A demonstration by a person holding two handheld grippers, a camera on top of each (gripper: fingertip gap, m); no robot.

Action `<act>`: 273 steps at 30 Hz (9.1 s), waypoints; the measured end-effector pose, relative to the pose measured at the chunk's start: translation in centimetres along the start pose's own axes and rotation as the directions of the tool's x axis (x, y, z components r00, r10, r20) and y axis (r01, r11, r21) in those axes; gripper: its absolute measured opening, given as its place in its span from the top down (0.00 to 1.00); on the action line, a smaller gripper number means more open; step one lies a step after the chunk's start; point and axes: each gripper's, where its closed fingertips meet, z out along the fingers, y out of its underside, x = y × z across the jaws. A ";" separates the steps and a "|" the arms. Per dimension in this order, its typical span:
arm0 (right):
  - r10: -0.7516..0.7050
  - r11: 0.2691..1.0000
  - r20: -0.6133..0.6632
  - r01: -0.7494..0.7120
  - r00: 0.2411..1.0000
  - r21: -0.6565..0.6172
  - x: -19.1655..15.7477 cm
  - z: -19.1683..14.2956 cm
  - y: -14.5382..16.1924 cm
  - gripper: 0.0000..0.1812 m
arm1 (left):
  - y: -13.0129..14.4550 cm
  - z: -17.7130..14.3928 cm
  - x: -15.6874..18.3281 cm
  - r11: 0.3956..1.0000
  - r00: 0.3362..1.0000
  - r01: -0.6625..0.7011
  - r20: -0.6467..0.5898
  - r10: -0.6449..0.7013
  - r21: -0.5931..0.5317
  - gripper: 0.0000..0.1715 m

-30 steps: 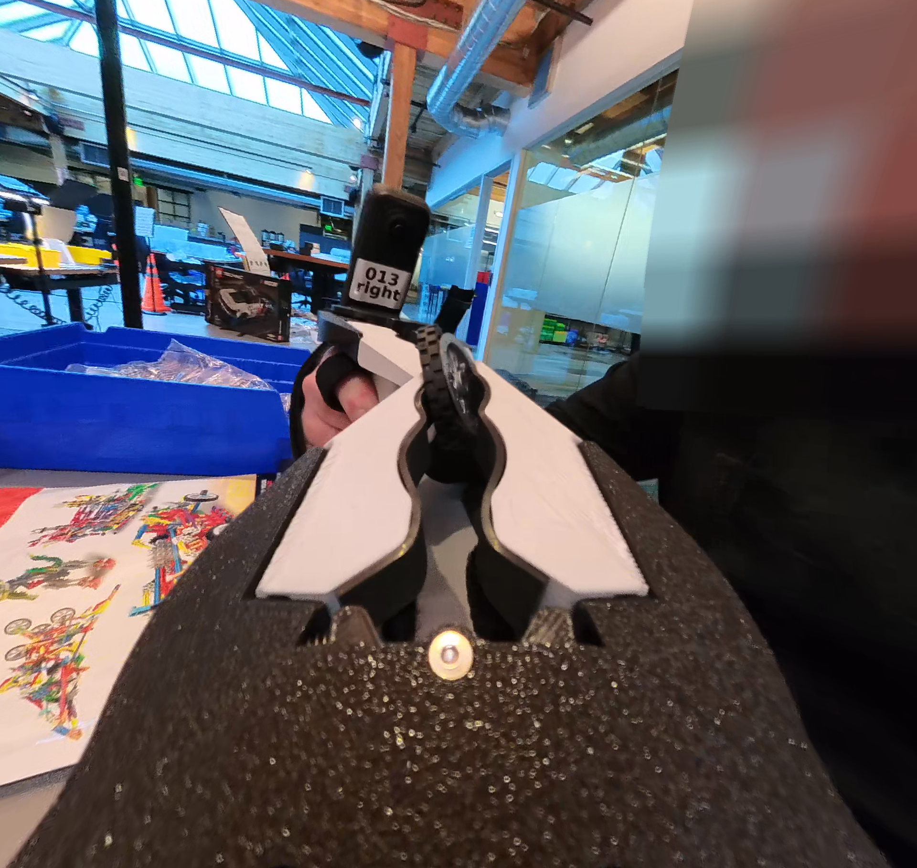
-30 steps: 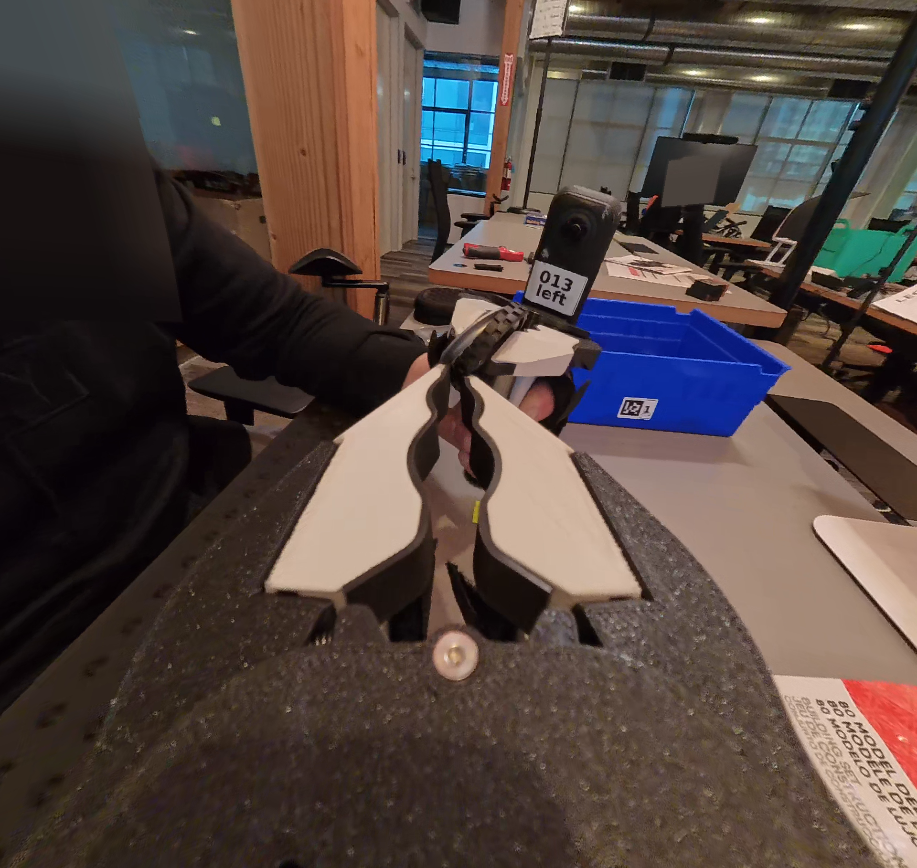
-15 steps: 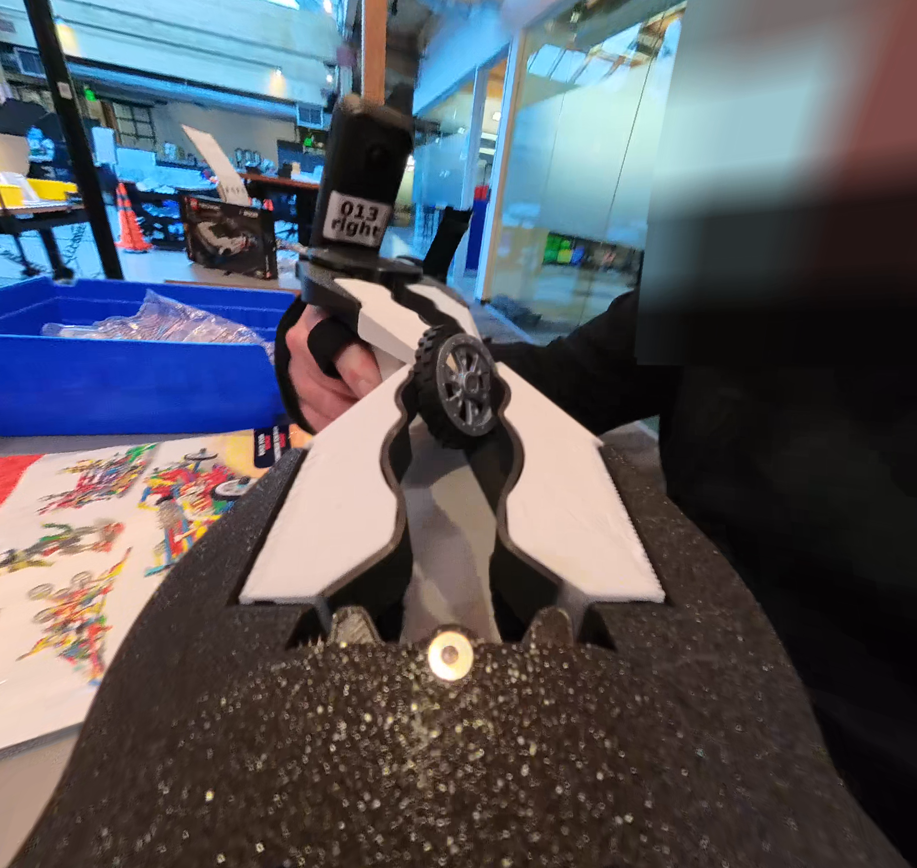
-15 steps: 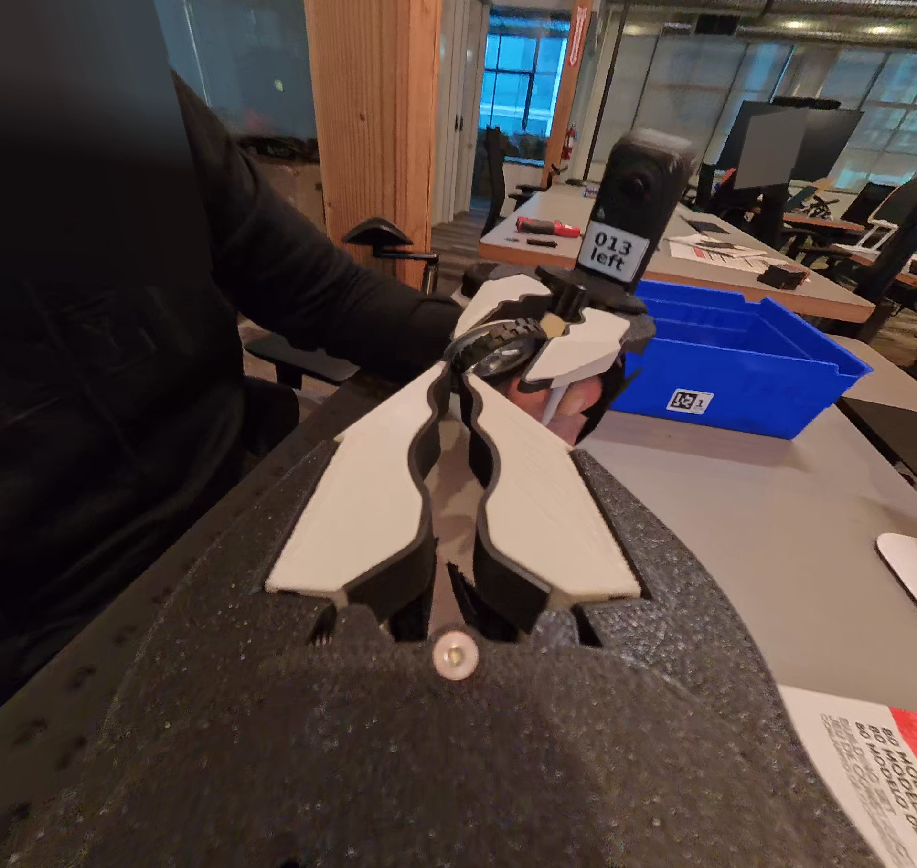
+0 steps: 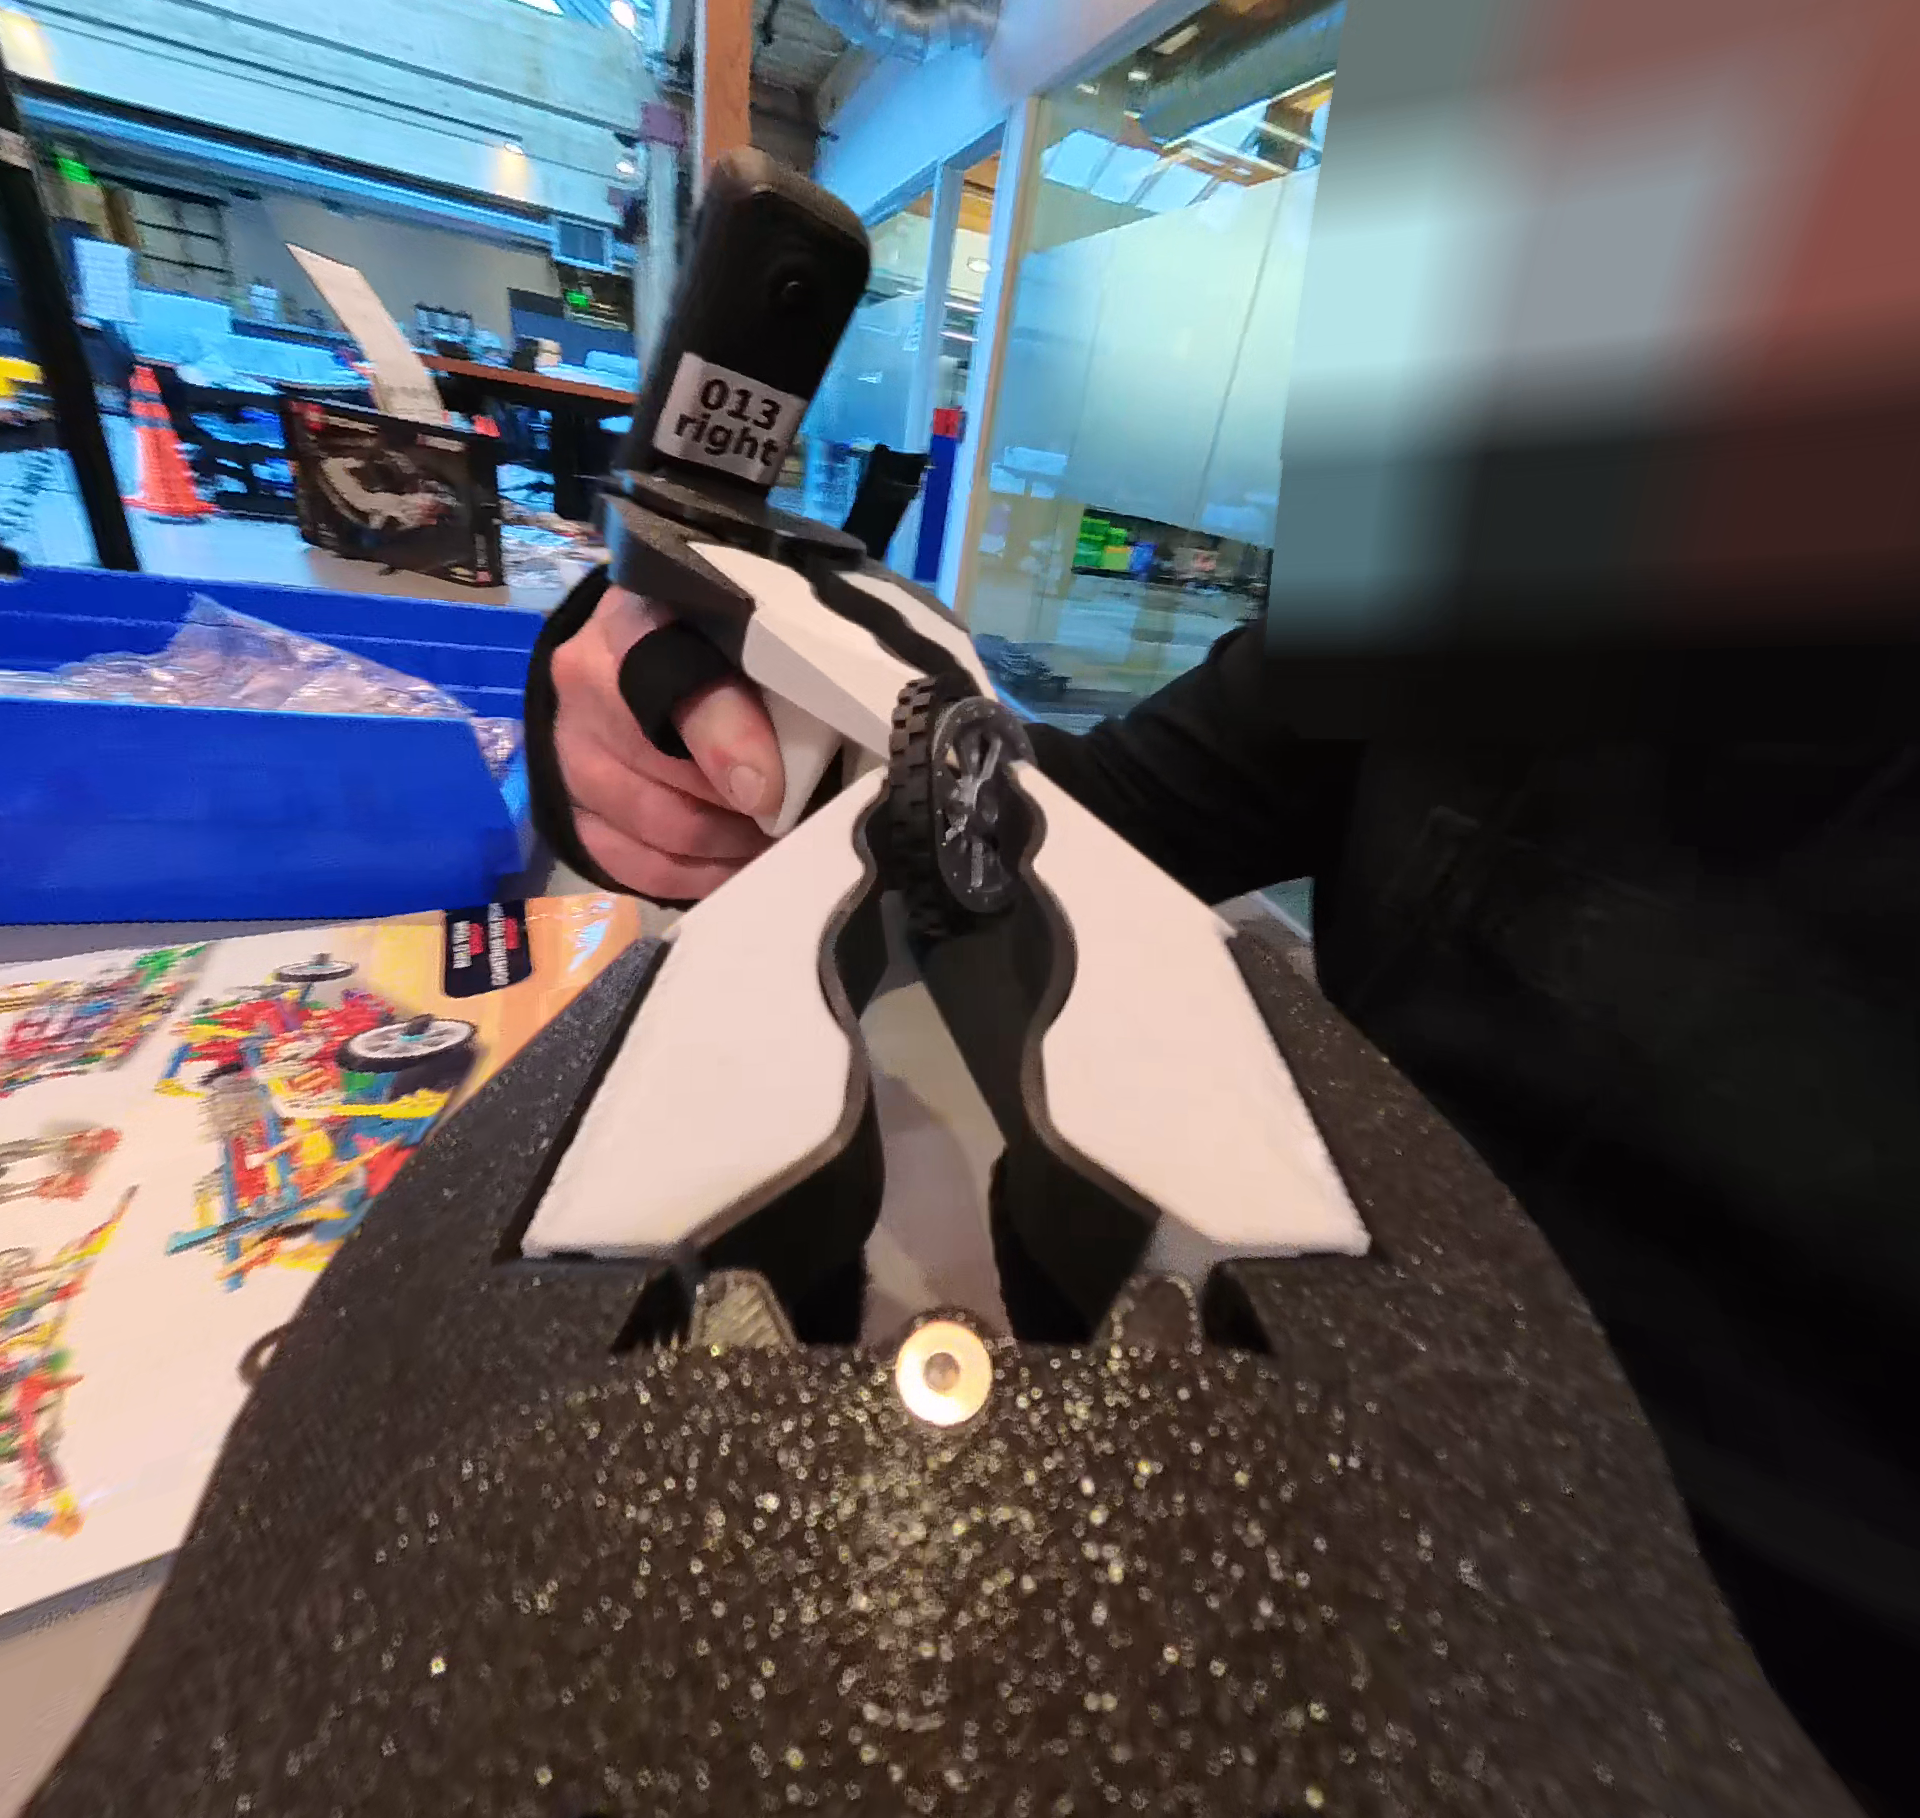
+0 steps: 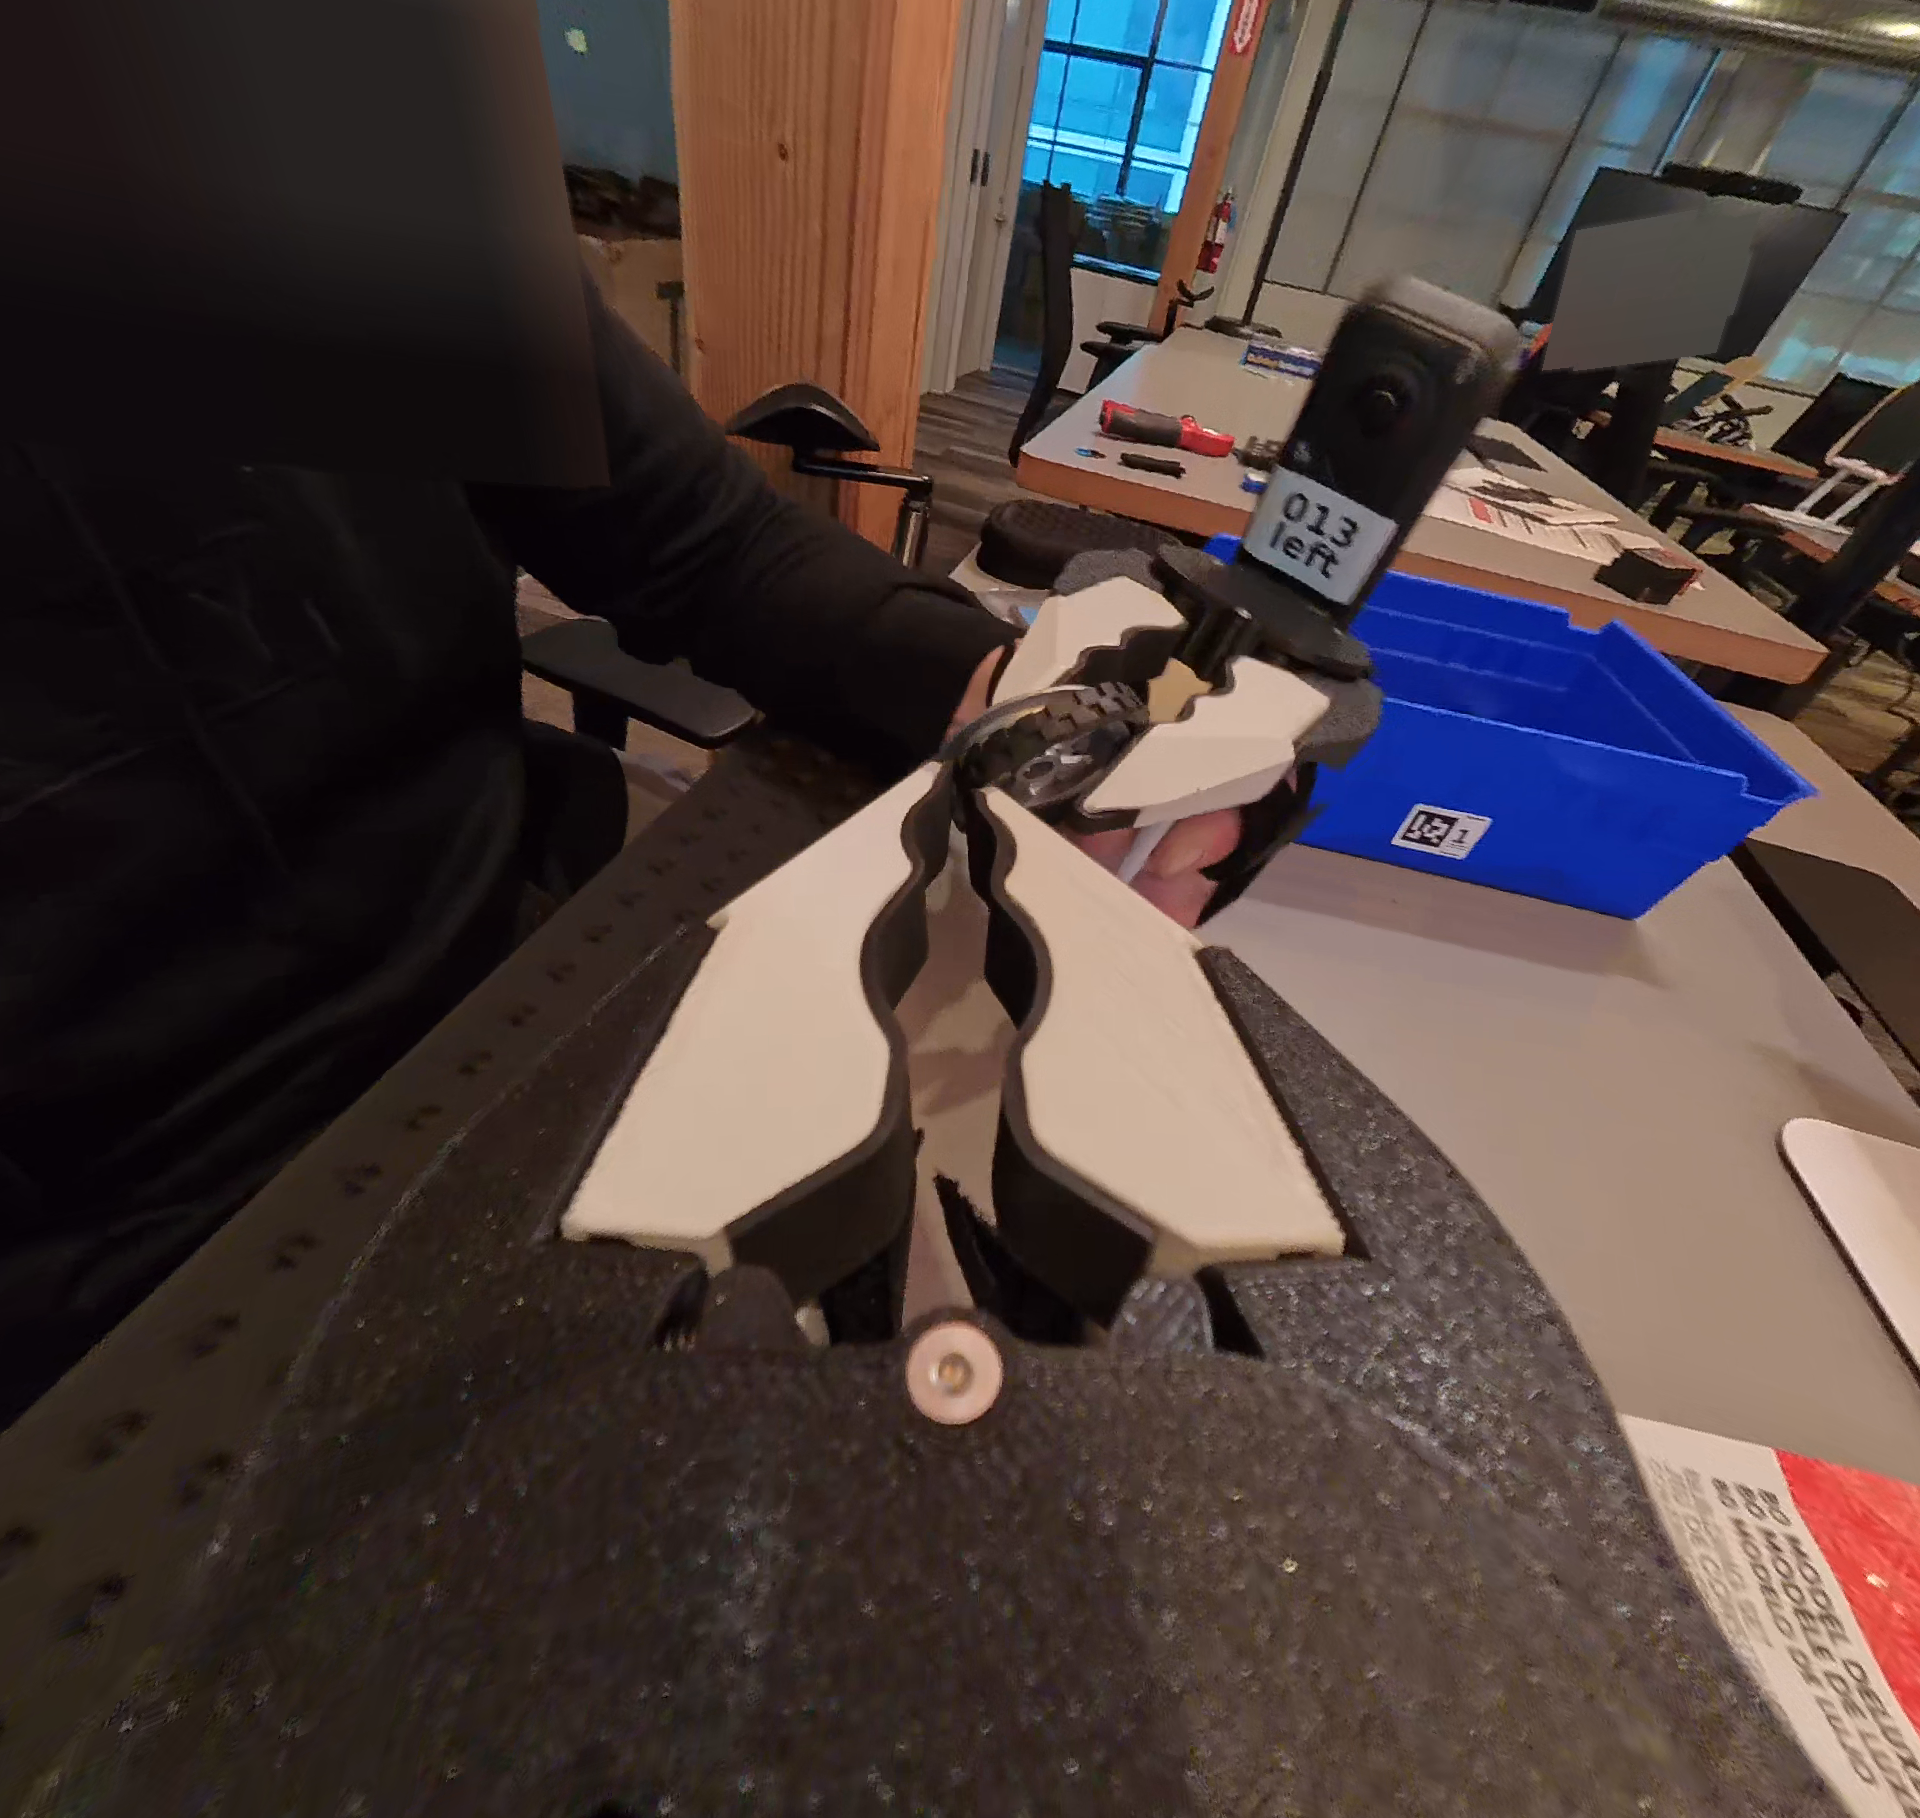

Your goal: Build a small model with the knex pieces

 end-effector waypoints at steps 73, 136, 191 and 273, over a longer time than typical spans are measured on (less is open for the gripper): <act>0.226 0.846 0.003 -0.195 0.974 -0.496 0.6 1.7 15.1 0.99 | 16.8 -3.3 -5.7 0.412 0.814 -0.200 0.084 0.575 -0.889 0.94; 0.162 0.759 -0.067 -0.167 0.985 -0.629 -1.8 3.7 16.3 1.00 | 16.6 -4.7 -1.5 0.628 0.962 0.113 0.244 0.126 -0.770 0.88; 0.115 0.741 0.002 -0.085 0.993 -0.667 -2.8 3.8 16.1 0.98 | 17.2 -4.3 -0.5 0.477 0.927 -0.094 0.098 0.362 -0.874 0.87; 0.213 0.712 -0.441 -0.448 0.872 -0.540 1.2 0.4 17.1 1.00 | 17.4 -3.4 -2.7 0.604 0.917 0.086 0.300 0.264 -0.792 0.92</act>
